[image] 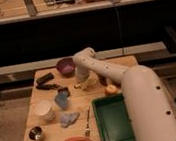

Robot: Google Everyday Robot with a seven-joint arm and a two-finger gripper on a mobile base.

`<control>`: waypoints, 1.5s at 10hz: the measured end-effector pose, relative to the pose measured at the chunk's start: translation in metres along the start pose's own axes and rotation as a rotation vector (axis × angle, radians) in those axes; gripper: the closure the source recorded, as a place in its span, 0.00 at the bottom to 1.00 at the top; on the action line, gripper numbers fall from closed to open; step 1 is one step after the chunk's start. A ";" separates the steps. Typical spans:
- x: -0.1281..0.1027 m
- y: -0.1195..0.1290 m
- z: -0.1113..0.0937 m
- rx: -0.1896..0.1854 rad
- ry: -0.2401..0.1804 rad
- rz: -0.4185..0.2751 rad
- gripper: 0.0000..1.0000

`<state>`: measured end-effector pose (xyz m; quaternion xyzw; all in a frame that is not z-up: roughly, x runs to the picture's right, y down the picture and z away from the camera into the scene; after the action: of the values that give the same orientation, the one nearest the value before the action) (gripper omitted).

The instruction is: Place banana in purple bowl

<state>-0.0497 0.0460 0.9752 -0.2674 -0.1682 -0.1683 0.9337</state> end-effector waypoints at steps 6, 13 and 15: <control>-0.009 -0.005 -0.042 -0.046 -0.171 0.000 1.00; -0.039 -0.044 -0.189 0.184 -0.539 -0.036 1.00; -0.071 -0.063 -0.196 0.315 -0.649 -0.059 1.00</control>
<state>-0.0941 -0.0973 0.8179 -0.1549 -0.4873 -0.0735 0.8563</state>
